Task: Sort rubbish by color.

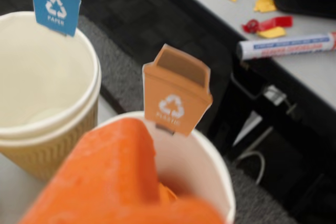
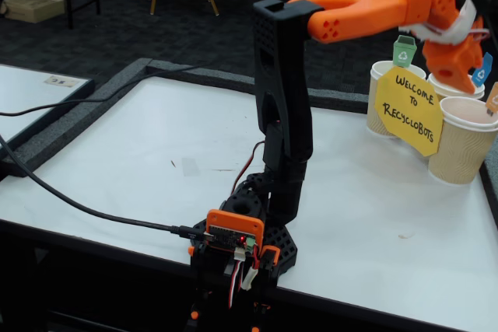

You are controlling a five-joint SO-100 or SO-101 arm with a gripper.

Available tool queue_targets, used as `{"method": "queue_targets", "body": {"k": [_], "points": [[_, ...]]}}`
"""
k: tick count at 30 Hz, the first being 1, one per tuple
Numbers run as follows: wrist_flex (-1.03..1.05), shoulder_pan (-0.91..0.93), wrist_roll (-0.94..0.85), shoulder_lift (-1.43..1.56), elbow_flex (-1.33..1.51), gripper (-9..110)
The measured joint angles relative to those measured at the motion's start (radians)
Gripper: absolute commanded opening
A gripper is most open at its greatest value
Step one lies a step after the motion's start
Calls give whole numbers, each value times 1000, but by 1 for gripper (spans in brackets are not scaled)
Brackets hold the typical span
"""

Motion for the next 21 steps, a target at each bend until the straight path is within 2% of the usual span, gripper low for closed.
{"method": "queue_targets", "body": {"k": [5,10,16,21], "points": [[206,-34,0,57,-166,7],[382,-146,0,215,-219,0],[568,-393,0,414,-198,0],[635,-634,0,604,-69,0]]}}
